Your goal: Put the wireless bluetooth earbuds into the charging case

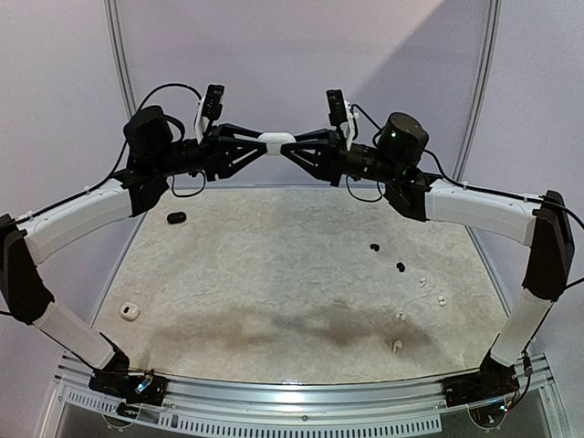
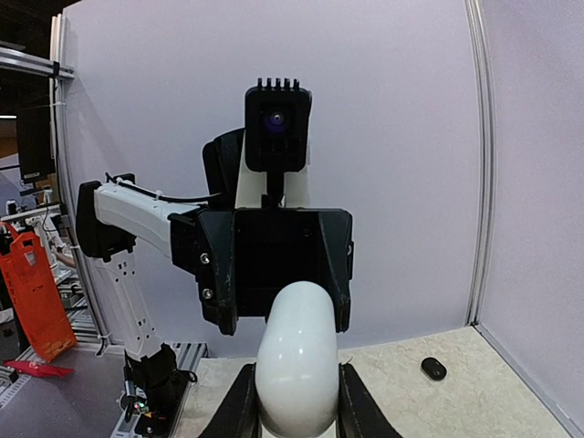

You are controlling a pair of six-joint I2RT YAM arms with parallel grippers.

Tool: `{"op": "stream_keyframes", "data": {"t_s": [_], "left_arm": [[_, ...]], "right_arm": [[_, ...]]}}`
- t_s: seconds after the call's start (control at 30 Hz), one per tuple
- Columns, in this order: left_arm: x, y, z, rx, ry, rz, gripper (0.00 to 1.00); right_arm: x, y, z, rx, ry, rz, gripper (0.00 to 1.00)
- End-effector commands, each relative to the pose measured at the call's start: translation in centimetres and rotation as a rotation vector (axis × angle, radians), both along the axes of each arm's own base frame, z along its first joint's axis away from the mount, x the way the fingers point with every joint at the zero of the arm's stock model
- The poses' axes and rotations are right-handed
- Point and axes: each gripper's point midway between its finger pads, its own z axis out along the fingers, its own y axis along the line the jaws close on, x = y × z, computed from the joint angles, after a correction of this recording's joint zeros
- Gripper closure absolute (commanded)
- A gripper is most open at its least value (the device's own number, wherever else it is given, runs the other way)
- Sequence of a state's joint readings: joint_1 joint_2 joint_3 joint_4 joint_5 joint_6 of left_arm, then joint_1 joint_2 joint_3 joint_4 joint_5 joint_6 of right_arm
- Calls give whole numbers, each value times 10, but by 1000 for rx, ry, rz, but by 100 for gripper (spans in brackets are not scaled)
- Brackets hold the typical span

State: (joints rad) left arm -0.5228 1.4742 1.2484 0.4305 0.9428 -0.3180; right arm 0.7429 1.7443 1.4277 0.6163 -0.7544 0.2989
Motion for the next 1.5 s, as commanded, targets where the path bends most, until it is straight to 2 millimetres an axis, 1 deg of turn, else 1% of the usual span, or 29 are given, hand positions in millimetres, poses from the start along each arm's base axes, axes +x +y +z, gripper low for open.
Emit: {"op": "stream_keyframes", "data": {"t_s": [0.0, 0.07, 0.17, 0.3, 0.37, 0.43, 0.57, 0.67, 0.73, 0.77, 0.83, 0.87, 0.97, 1.1, 1.17, 1.2, 1.27, 1.37, 1.4, 1.43, 1.47], "left_arm": [[-7, -7, -8, 29, 12, -52, 53], [-8, -7, -8, 28, 17, -52, 54], [-8, -7, -6, 22, 14, -54, 60], [-9, -7, -2, 9, 7, -52, 63], [-9, -7, -1, 7, 3, -53, 63], [-8, -6, -1, 9, -10, -48, 59], [-4, -4, -2, 33, -43, -35, 56], [-10, -5, -13, 102, -95, -73, 56], [-9, -5, -23, 155, -78, -77, 57], [-8, -5, -31, 192, -66, -84, 58], [-11, -4, -43, 248, -56, -97, 60], [-12, -4, -48, 271, -46, -101, 61], [-15, -3, -51, 309, -56, -104, 69], [-19, -1, -59, 351, -55, -124, 80], [-23, 0, -61, 359, -57, -142, 87], [-24, 0, -61, 359, -59, -145, 91], [-26, 1, -62, 362, -61, -149, 100], [-29, 2, -60, 357, -74, -160, 100], [-29, 2, -58, 350, -79, -156, 100], [-26, 4, -55, 340, -80, -140, 100], [-19, 6, -44, 307, -106, -101, 100]], "right_arm": [[-7, -4, 23, 73, -33, 11, 100], [-7, -2, 23, 82, -31, 18, 100], [-5, -1, 21, 78, -21, 21, 100], [-3, 1, 15, 60, -10, 17, 100], [-3, 1, 13, 52, -6, 15, 100], [-3, 2, 11, 34, 0, 15, 100], [1, 4, -5, -68, 6, -20, 100], [-2, 2, -12, -137, -28, -49, 100], [-4, 1, -12, -153, -46, -56, 100], [-4, 0, -12, -160, -52, -60, 100], [-6, -1, -12, -174, -57, -63, 100], [-5, 0, -13, -184, -62, -66, 100], [-5, 1, -19, -213, -60, -68, 100], [-5, 0, -19, -218, -64, -82, 100], [-5, 0, -17, -216, -66, -84, 100], [-4, -1, -16, -218, -96, -91, 100], [-4, 0, -15, -219, -105, -96, 100], [-1, 0, -12, -204, -108, -109, 100], [1, -1, -10, -197, -104, -120, 92], [4, -1, -9, -190, -83, -135, 76], [8, -2, -9, -183, -63, -153, 61]]}}
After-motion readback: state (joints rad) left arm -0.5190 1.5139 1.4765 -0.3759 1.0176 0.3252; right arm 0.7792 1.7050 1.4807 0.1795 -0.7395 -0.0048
